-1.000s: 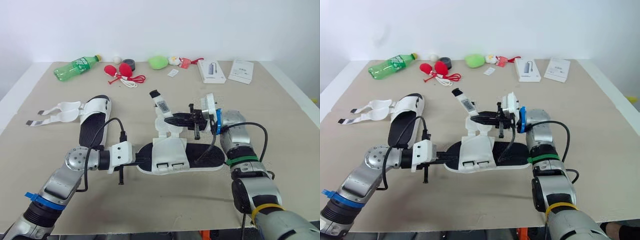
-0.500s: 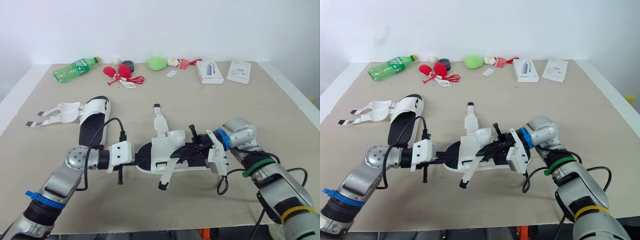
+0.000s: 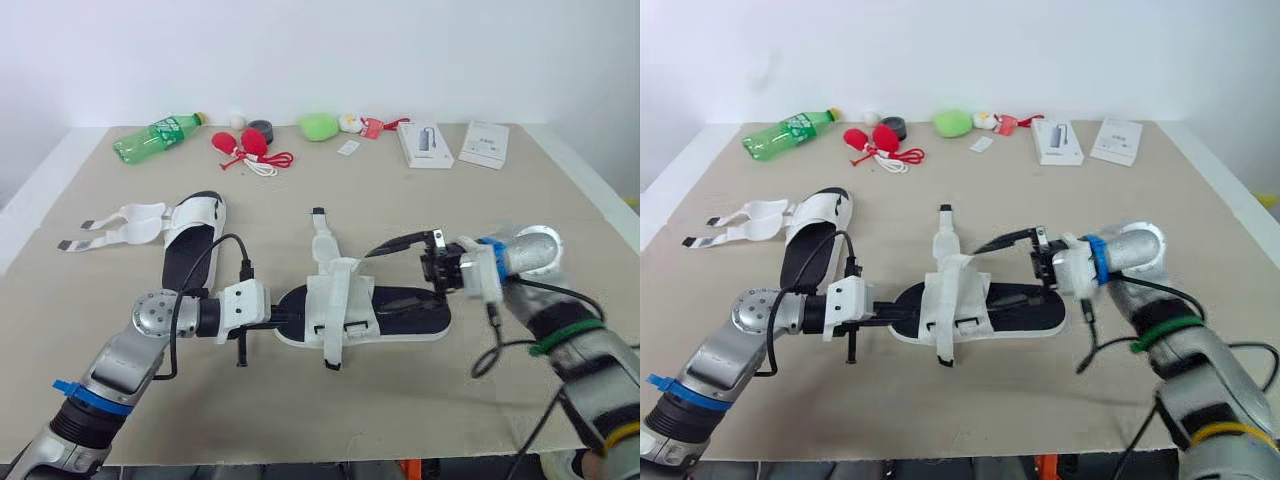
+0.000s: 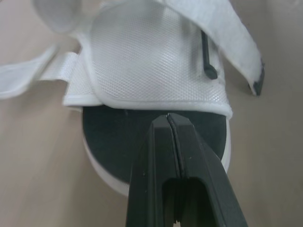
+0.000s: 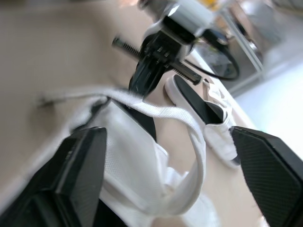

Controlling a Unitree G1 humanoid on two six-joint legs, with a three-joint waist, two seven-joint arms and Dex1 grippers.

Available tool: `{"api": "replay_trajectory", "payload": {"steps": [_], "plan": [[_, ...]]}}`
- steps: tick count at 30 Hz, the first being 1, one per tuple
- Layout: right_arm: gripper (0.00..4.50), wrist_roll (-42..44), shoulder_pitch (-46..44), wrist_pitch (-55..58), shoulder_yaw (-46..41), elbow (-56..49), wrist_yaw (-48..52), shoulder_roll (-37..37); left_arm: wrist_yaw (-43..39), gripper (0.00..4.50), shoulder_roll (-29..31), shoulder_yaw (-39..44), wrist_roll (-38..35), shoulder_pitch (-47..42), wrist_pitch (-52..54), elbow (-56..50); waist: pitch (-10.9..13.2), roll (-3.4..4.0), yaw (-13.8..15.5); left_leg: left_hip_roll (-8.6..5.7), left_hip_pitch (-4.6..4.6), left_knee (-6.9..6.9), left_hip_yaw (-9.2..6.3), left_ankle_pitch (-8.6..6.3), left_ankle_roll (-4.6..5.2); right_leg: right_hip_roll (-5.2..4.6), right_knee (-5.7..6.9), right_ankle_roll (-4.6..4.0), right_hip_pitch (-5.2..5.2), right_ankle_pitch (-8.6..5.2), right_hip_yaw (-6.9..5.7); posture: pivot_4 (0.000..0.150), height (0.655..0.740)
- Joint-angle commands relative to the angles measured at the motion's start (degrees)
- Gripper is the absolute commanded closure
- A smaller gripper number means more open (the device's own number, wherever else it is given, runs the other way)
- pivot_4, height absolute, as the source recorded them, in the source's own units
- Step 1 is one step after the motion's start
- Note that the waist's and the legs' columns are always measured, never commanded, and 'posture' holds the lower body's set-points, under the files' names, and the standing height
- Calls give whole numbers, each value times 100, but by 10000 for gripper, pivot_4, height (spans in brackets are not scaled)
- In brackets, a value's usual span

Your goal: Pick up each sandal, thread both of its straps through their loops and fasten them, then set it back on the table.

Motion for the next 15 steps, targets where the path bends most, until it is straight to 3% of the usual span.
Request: {"api": "replay_trajectory", "payload": {"steps": [1, 5, 8, 15], "plan": [[513, 915, 522, 3488, -414, -1966, -929, -967, -26, 45000, 33, 89, -54, -30, -15, -101, 1, 2, 19, -1, -4, 0, 4, 0, 0, -2, 1, -1, -7, 1, 5, 1500, 7400], [513, 2323, 1113, 6457, -814, -4032, -1981, -1763, -64, 45000, 40, 70, -84, -10, 38, -121, 0, 0, -33, 4, -3, -6, 20, -4, 5, -2, 6, -6, -22, -3, 23, 1500, 7400], [513, 2643, 1563, 7384, -1128, -4844, -2578, -1778, -92, 45000, 27, 58, -92, -5, 59, -100, -3, -5, -32, 12, 0, -2, 21, -5, 7, 5, 6, -9, -22, -3, 19, 1500, 7400], [513, 2262, 2535, 8515, -1407, -5663, -3957, -1327, -110, 45000, -34, 64, -152, -75, 211, -73, -1, -22, -21, 10, -14, 27, 38, -7, 3, 1, 4, 4, -29, 5, 30, 1500, 7400]]}}
